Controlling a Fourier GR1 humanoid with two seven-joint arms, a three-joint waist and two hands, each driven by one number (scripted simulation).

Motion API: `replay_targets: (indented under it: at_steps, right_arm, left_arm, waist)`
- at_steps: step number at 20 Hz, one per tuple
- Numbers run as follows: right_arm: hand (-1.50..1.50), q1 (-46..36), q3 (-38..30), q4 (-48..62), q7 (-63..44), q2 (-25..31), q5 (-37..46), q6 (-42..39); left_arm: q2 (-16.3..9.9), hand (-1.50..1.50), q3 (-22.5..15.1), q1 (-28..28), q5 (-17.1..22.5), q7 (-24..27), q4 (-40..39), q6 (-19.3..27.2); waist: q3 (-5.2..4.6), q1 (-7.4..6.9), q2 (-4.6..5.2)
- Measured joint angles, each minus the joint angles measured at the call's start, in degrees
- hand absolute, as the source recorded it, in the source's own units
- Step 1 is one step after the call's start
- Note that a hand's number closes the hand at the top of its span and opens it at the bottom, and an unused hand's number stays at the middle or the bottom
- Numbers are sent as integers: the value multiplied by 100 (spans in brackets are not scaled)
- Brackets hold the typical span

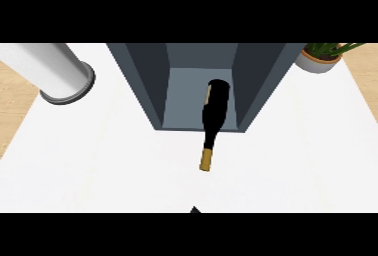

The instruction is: Pick up the wine, place it into the cabinet and close the cabinet

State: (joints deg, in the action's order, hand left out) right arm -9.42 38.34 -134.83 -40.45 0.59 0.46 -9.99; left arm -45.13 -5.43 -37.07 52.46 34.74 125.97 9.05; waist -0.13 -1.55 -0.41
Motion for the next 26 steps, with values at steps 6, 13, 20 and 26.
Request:
replay_targets:
  at_steps: [6, 13, 20, 26]
  right_arm:
    - [150, -1371, 420, 1041, 65, -34, 430, 1229]
    - [150, -2966, -53, 2435, 161, -41, 124, 2022]
    - [150, -3857, -773, 3807, 720, -60, -83, 1890]
    - [150, -4252, -1478, 4766, 1401, 87, -205, 1410]
  left_arm:
    - [-87, -150, 697, -260, 356, -189, -19, -591]
    - [-6, -150, 1149, -442, 538, -420, -75, -1137]
    - [102, -150, 1505, -460, 611, -793, -20, -1361]
    - [219, -150, 1403, -260, 519, -1162, 47, -1340]
  waist:
    - [8, -21, 16]
    - [9, -37, 30]
    - [6, -4, 37]
    - [-10, 27, 25]
